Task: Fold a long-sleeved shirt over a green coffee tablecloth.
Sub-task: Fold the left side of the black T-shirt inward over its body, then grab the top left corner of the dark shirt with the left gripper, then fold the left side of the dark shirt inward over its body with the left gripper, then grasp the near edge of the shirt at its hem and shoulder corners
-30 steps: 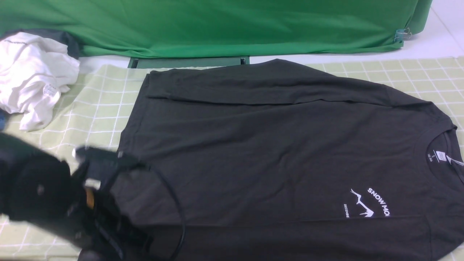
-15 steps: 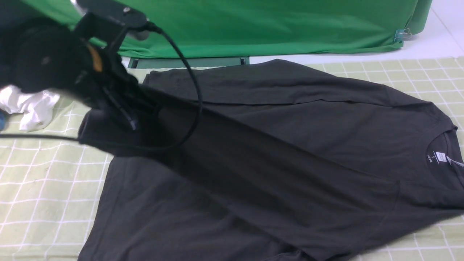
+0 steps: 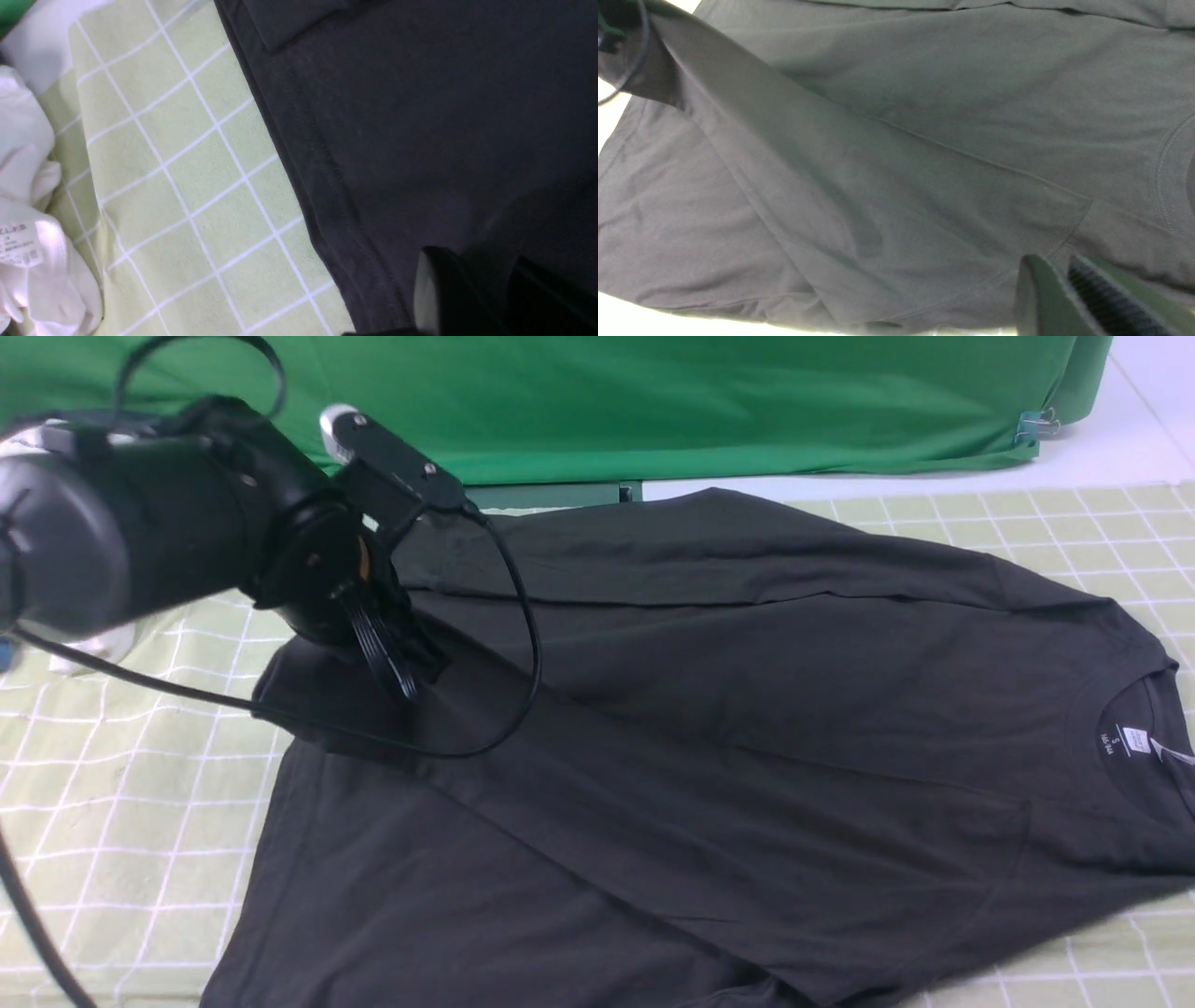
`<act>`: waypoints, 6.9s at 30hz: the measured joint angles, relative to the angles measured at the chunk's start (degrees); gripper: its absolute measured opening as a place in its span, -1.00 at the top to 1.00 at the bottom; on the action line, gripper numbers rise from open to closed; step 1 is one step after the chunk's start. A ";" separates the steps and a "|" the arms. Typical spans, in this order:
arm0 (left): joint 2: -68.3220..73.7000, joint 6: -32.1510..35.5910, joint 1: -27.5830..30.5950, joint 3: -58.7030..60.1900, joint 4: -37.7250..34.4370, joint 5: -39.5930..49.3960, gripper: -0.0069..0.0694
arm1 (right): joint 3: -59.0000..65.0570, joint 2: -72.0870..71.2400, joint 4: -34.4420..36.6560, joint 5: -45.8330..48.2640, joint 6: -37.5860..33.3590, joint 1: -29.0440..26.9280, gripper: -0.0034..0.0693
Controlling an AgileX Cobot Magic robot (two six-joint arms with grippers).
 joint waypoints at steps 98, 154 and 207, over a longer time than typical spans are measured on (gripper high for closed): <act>30.13 0.23 13.56 -45.02 -25.53 12.54 0.56 | 0.00 0.00 -0.05 4.22 -1.22 0.00 0.56; 19.57 5.10 13.56 -45.02 -35.10 24.95 0.76 | 0.00 0.00 -0.05 3.07 -3.13 0.00 0.56; -9.10 -6.73 10.77 30.41 -32.29 13.59 -0.69 | 0.00 0.00 -0.05 1.96 -3.17 0.00 0.51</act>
